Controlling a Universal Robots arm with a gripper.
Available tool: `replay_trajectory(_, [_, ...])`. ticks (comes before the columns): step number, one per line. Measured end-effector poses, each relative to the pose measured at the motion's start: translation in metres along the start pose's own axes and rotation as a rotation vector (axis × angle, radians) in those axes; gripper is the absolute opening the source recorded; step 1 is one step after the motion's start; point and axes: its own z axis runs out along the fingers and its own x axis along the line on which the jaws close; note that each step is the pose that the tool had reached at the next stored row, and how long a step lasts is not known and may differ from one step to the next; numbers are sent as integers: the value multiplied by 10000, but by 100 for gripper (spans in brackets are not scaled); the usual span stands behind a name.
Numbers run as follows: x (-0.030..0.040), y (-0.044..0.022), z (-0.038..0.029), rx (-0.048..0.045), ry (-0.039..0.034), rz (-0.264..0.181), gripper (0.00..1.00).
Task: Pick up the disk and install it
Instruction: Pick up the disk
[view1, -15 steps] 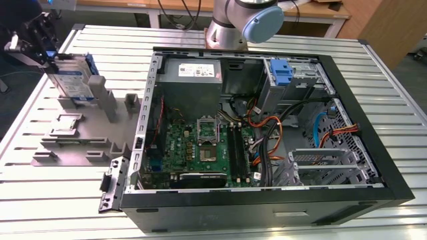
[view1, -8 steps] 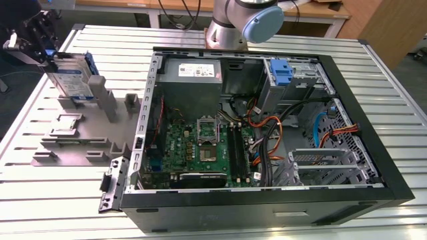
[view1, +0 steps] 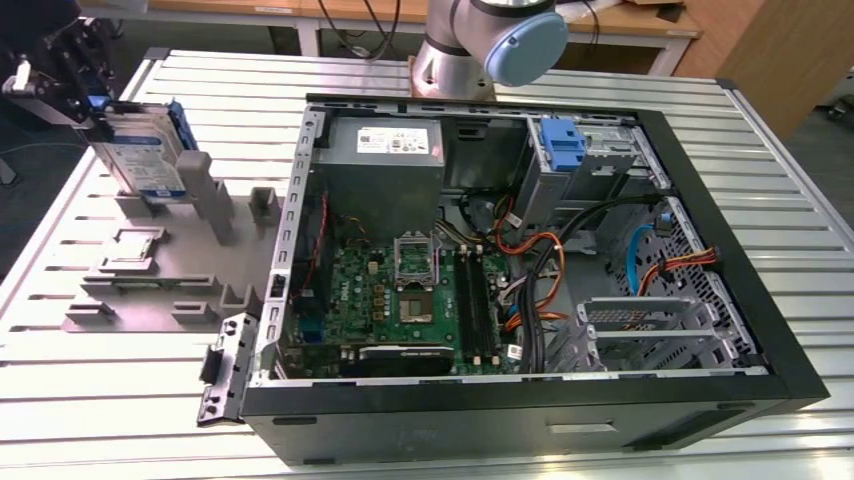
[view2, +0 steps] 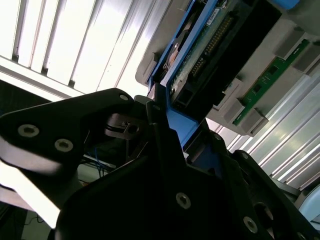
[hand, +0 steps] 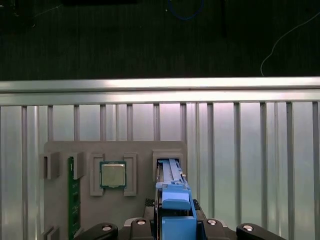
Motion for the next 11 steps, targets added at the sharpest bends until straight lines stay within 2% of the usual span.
replay_trajectory(11, [0, -1, -63, 0, 8, 0, 37])
